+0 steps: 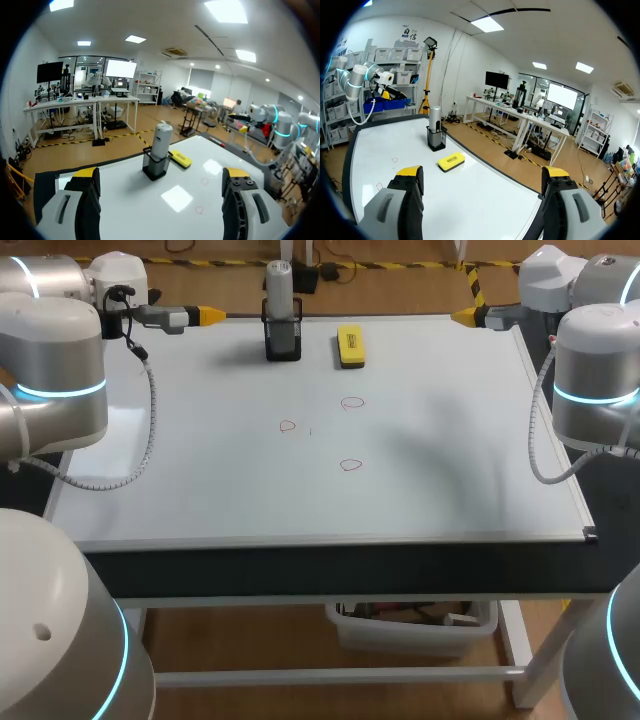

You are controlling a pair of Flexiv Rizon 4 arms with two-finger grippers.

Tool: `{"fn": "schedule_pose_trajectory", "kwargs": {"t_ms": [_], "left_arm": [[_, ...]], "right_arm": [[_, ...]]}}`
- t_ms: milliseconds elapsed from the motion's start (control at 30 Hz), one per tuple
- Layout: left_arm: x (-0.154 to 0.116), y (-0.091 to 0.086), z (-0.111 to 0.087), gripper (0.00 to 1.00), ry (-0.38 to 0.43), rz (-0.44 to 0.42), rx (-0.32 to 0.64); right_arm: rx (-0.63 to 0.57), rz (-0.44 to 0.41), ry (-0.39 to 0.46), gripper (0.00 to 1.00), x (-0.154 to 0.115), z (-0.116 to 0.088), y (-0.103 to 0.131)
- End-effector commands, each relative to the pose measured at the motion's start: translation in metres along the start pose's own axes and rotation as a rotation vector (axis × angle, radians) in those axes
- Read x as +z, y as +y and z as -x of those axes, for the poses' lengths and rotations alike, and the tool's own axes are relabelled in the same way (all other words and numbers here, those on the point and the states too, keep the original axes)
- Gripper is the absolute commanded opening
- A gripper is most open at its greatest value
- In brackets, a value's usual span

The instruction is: Pick up the inspection probe, press it on each red-marked spot on the whiteboard one by one, put down the probe, pick up the eraser, and wipe off all the red marks.

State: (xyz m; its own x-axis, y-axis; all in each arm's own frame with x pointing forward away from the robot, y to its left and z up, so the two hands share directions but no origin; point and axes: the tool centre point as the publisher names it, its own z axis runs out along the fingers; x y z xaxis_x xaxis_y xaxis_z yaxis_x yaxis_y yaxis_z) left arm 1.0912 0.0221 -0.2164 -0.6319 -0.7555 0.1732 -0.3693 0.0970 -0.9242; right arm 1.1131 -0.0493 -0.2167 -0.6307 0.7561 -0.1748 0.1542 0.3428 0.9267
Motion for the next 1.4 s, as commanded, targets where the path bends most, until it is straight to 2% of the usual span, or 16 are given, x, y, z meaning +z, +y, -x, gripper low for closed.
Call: {"fn": "schedule_pose_trajectory", "kwargs": {"t_ms": [33, 633, 767, 967, 1167, 1400], "left_arm": [[0.0, 0.001, 0.0, 1.0, -0.001, -0.002, 0.0], [0.001, 0.001, 0.0, 1.0, -0.003, 0.002, 0.007], [0.008, 0.003, 0.006, 1.0, 0.006, 0.002, 0.014], [0.018, 0.008, 0.014, 1.0, 0.069, -0.006, 0.059], [0.028, 0.009, 0.02, 1.0, 0.121, -0.023, 0.056], [0.043, 0.009, 0.028, 1.0, 0.219, -0.059, 0.08]], "right_arm": [[0.0, -0.002, 0.001, 1.0, 0.0, 0.0, 0.0], [0.0, -0.002, 0.001, 1.0, 0.0, 0.0, 0.0], [0.0, -0.002, 0.001, 1.0, 0.0, 0.0, 0.0], [0.0, -0.002, 0.001, 1.0, 0.0, 0.0, 0.0], [0.0, -0.002, 0.001, 1.0, 0.0, 0.0, 0.0], [0.0, -0.002, 0.001, 1.0, 0.0, 0.0, 0.0]]}}
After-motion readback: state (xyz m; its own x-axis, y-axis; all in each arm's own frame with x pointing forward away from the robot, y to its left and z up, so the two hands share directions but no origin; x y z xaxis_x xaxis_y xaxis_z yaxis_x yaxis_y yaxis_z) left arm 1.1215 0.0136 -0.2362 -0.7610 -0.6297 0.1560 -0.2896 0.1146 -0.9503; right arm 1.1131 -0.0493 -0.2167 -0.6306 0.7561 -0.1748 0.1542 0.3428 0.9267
